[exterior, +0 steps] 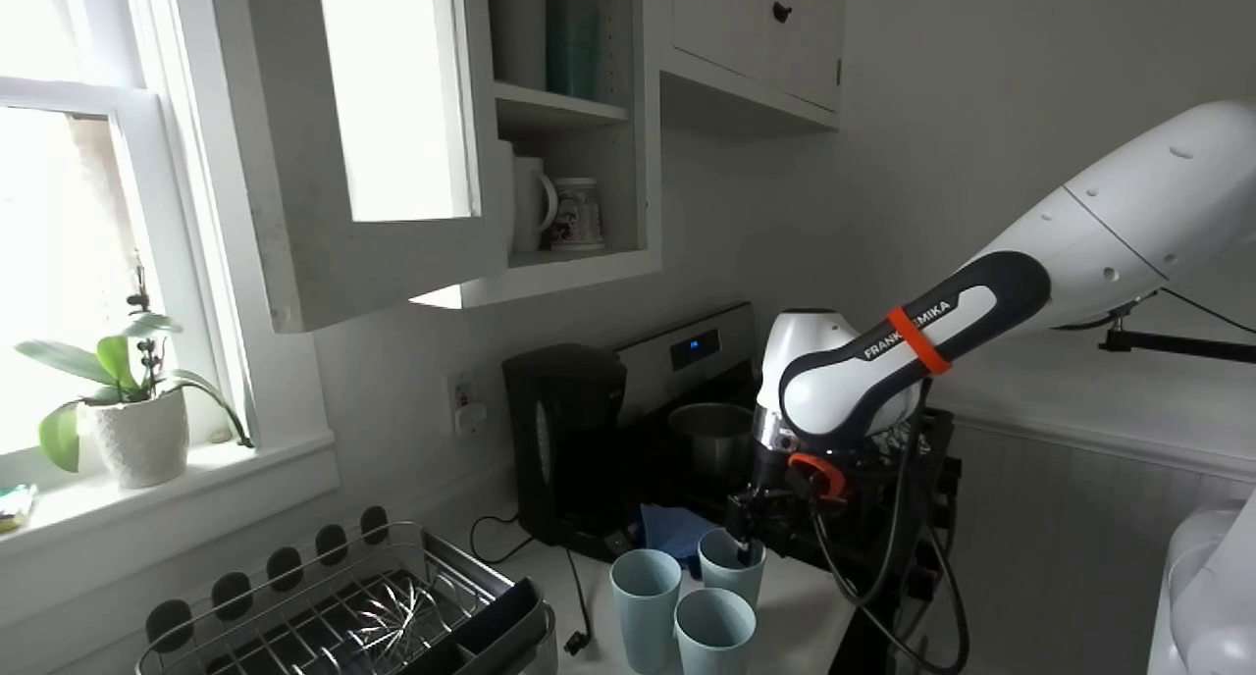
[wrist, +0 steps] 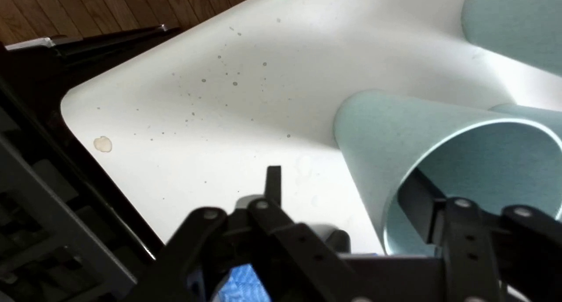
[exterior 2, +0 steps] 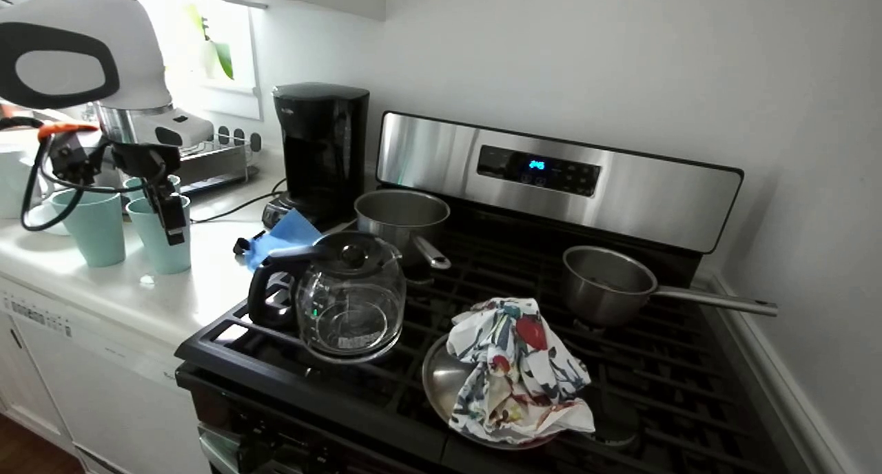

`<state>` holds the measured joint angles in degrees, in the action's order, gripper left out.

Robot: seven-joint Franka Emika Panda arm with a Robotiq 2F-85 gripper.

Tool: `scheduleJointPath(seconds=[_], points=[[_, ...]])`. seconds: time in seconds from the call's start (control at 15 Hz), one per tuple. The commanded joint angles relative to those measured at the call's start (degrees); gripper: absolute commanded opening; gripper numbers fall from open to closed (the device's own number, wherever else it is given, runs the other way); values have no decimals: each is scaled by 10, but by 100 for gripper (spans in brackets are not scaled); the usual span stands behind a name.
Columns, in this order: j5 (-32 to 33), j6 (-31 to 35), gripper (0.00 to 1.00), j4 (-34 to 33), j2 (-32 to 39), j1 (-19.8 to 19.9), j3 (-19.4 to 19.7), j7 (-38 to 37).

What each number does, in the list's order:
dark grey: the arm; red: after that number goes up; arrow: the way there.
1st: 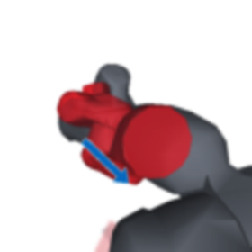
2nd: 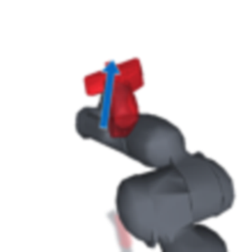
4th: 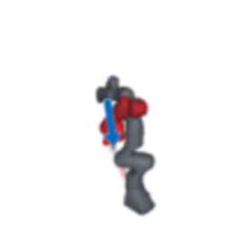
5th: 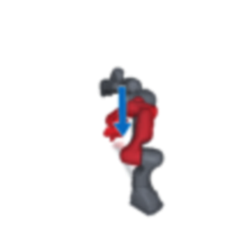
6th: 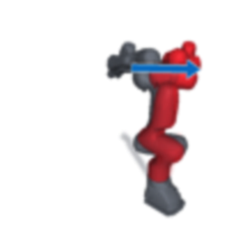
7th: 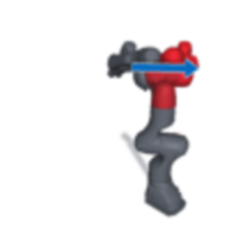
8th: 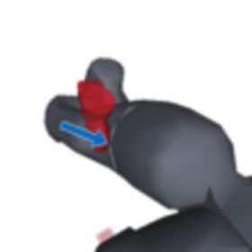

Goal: Stack all the blue cups together, flip the stacked blue cups and place them upside down on the kitchen counter

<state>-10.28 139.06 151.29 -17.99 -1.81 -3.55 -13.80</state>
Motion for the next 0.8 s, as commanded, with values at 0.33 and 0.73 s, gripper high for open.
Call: scheduleJointPath(seconds=[0.33, 0.73], points=[[-41, 15, 3, 0, 10, -6, 12, 15], [-21, -1, 1, 1, 0, 5, 12, 6]])
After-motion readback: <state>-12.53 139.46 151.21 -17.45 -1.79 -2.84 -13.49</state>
